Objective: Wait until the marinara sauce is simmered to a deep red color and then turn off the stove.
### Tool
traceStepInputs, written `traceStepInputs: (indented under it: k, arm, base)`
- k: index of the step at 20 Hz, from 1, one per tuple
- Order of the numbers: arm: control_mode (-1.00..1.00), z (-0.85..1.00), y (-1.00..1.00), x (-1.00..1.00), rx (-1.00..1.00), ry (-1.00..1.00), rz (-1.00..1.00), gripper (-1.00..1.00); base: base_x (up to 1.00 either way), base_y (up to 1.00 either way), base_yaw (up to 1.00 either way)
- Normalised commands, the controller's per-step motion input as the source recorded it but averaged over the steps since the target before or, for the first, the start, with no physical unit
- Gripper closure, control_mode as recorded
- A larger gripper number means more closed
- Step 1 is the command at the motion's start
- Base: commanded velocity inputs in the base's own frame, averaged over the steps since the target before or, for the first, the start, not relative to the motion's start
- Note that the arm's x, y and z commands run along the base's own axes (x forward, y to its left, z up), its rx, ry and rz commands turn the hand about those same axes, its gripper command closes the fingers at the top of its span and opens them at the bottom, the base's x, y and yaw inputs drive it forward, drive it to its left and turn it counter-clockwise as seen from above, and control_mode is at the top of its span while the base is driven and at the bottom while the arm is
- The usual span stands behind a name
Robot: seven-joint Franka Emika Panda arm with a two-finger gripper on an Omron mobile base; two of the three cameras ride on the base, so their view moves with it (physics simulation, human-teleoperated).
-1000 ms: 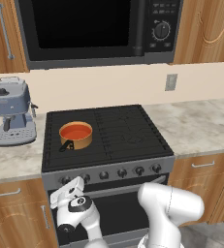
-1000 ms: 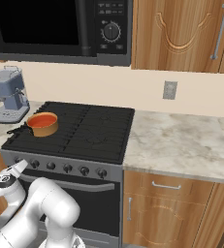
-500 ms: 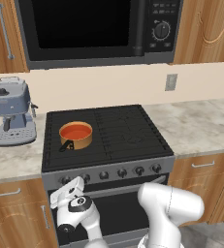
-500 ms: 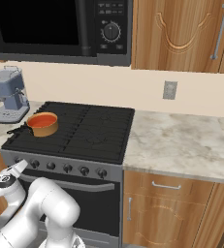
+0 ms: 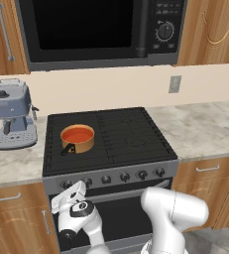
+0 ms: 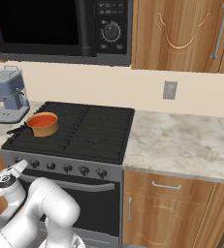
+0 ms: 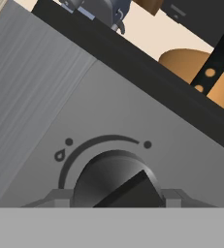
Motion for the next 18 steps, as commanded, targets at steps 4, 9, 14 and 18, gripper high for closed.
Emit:
traceStepInputs:
  k: [4,9,14,18]
  arm:
    - [-1.0,0.0,0.0,0.0,0.0,0.0,0.0,1.0]
    - [-1.0,0.0,0.0,0.0,0.0,0.0,0.0,1.0]
    - [-1.0,0.0,0.0,0.0,0.0,0.0,0.0,1.0]
    - [-1.0,0.0,0.0,0.0,0.0,0.0,0.0,1.0]
  base:
    - [0.0,0.0,0.0]
    - [0.0,0.0,0.0]
    - [0.0,0.0,0.0]
    - [0.0,0.0,0.0]
